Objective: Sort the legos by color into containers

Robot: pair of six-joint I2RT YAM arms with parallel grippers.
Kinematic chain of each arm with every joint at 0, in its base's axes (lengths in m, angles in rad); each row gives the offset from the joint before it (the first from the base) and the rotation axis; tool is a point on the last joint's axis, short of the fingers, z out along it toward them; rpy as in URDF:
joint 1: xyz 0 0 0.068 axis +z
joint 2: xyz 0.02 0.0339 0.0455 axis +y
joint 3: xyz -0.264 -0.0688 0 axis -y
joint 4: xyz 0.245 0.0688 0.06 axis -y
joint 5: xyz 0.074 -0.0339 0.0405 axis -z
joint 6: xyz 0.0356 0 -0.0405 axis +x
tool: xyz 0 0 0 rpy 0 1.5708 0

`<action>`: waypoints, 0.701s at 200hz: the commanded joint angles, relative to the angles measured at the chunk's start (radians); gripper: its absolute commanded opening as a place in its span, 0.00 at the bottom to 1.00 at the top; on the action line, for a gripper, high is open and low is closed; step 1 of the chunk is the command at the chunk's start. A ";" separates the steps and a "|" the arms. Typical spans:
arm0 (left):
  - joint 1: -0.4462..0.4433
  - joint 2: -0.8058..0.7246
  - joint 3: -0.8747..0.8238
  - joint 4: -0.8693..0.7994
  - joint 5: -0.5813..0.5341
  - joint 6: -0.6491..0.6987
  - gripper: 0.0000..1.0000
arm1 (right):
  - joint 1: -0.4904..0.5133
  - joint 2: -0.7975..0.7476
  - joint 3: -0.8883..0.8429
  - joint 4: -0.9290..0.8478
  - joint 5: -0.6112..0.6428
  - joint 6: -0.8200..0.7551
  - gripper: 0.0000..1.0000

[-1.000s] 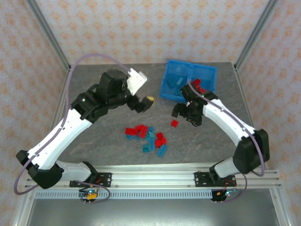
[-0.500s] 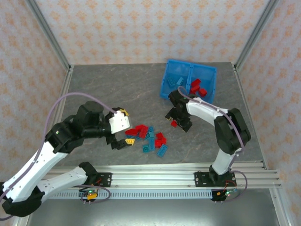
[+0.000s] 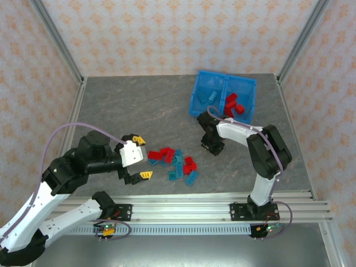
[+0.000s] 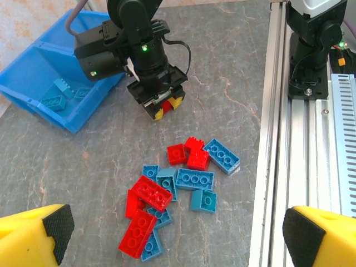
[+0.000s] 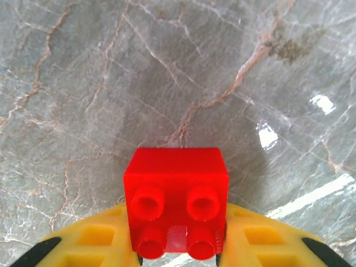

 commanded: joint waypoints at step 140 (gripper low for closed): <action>-0.002 0.167 -0.043 0.382 -0.168 0.005 1.00 | -0.293 -0.199 0.362 -0.165 0.266 -0.419 0.29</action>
